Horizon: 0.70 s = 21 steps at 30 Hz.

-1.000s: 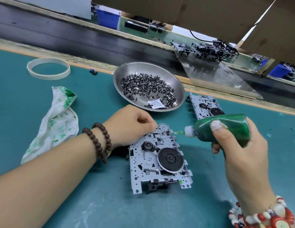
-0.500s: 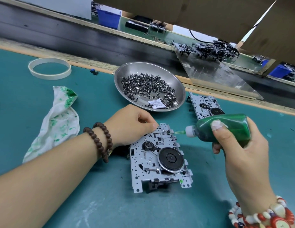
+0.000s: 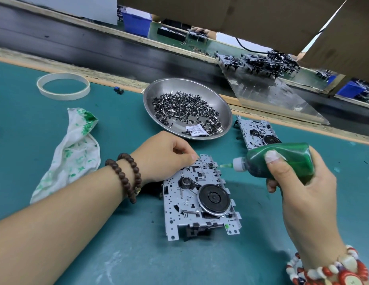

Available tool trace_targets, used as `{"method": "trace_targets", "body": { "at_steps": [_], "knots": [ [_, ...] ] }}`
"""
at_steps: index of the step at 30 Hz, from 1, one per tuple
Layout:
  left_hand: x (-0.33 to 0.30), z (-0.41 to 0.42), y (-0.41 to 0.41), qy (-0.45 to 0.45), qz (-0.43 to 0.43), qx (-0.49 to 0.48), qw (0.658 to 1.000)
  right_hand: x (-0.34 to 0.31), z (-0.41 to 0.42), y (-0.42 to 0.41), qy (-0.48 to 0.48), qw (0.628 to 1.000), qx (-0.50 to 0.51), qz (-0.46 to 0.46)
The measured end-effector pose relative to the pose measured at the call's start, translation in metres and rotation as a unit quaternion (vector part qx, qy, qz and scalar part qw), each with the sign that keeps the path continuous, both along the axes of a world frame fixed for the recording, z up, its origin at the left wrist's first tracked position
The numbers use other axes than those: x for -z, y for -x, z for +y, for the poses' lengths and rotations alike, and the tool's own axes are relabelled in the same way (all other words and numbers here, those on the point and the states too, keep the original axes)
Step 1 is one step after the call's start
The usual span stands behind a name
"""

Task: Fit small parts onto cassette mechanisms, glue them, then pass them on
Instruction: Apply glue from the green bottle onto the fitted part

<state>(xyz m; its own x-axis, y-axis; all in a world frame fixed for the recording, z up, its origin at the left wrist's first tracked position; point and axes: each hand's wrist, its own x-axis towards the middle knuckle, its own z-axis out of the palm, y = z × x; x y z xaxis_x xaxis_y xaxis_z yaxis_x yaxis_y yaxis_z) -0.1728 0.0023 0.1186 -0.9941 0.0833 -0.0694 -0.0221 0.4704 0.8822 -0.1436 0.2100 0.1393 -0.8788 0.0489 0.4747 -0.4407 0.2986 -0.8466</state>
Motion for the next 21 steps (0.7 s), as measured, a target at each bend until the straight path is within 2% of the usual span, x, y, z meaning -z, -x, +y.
{"method": "trace_targets", "body": {
  "at_steps": [21],
  "knots": [
    [-0.0001, 0.0004, 0.0000, 0.002, 0.004, 0.000, 1.000, -0.0019, -0.0015, -0.0005, 0.007, 1.000, -0.006, -0.010]
  ]
}}
